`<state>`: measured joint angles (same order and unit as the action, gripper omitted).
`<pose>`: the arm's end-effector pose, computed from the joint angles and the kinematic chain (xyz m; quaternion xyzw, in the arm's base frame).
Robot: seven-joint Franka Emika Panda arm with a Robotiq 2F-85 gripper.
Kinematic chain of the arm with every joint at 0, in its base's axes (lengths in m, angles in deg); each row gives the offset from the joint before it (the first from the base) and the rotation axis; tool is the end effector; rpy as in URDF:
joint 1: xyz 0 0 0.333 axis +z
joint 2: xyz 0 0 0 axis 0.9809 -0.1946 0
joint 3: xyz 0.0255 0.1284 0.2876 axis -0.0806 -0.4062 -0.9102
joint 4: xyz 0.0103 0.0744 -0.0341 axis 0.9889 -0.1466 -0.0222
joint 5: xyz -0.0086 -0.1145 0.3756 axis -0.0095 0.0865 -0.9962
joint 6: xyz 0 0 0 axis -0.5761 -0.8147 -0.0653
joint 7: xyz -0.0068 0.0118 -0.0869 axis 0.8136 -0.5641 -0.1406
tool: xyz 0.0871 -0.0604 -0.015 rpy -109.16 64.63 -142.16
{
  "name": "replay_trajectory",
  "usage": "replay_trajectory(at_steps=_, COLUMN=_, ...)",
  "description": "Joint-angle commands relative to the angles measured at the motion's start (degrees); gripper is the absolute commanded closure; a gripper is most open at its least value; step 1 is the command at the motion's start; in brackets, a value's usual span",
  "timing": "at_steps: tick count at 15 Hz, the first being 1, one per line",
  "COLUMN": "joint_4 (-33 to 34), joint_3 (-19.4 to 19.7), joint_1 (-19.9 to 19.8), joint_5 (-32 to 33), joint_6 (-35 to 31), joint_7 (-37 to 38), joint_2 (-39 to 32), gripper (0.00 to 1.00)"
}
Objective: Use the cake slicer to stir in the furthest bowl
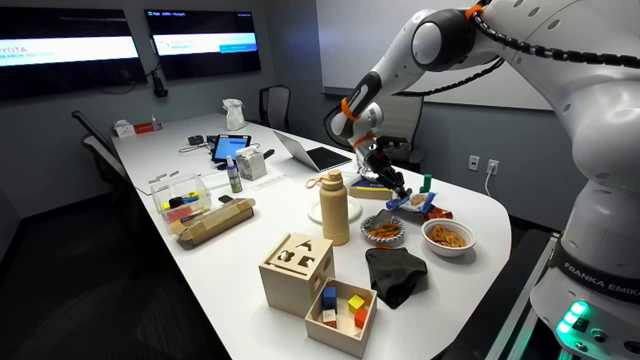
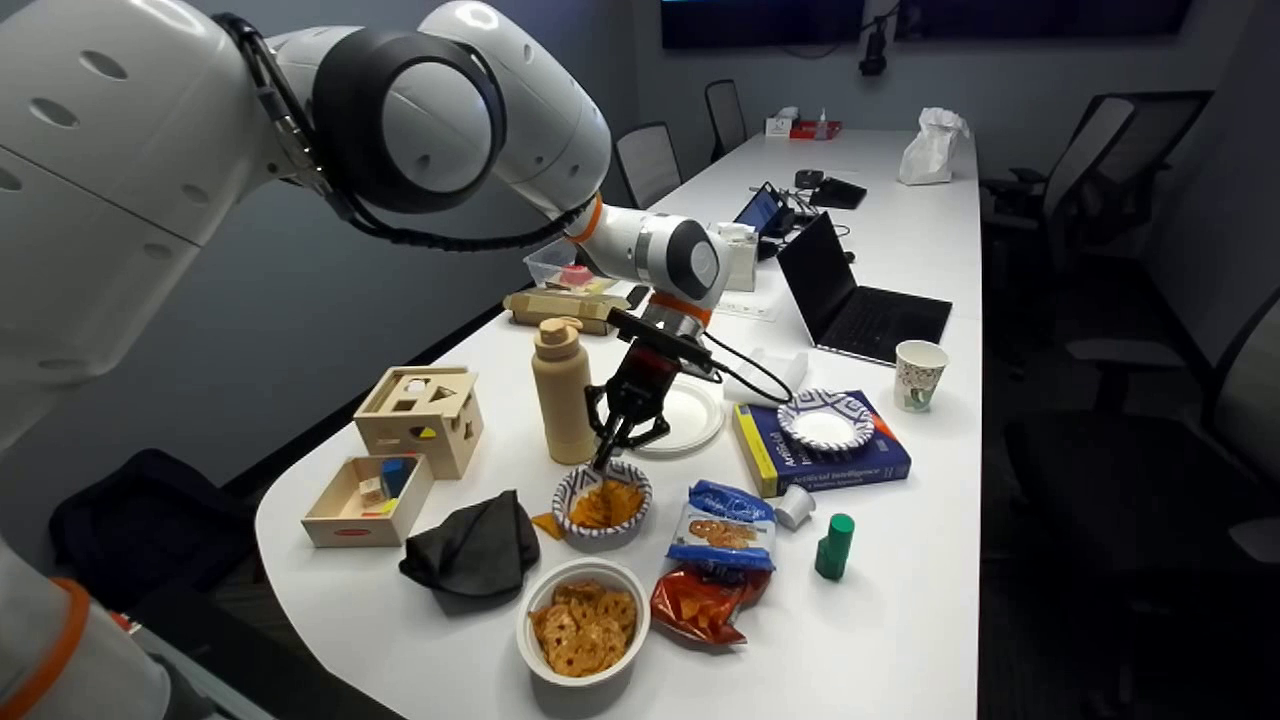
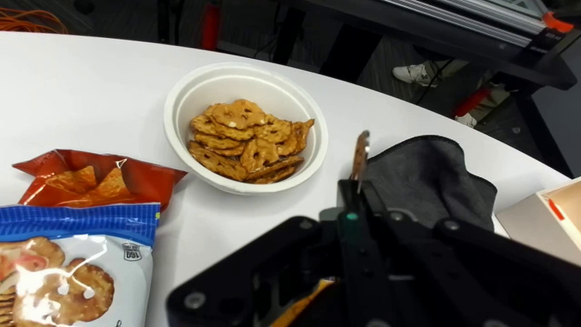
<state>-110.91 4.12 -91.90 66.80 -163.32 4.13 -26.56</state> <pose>0.5800 -0.1529 0.1346 -0.8844 -0.0822 0.4452 0.1139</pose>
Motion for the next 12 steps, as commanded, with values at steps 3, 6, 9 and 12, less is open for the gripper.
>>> replay_trajectory(at_steps=3, joint_4=1.5, joint_3=-1.3, joint_1=-4.5, joint_5=-2.5, joint_6=-1.7, joint_7=-7.9, joint_2=-2.6, gripper=0.99)
replay_trajectory(at_steps=6, joint_4=1.6, joint_3=-1.4, joint_1=-6.1, joint_5=-3.1, joint_6=-1.8, joint_7=-11.3, joint_2=-3.4, gripper=0.99)
replay_trajectory(at_steps=9, joint_4=1.4, joint_3=-1.3, joint_1=-7.1, joint_5=-4.3, joint_6=-1.2, joint_7=-12.6, joint_2=-3.7, gripper=0.99)
replay_trajectory(at_steps=12, joint_4=-0.5, joint_3=-0.9, joint_1=-7.7, joint_5=-6.2, joint_6=-2.9, joint_7=-11.6, joint_2=-2.9, gripper=0.99)
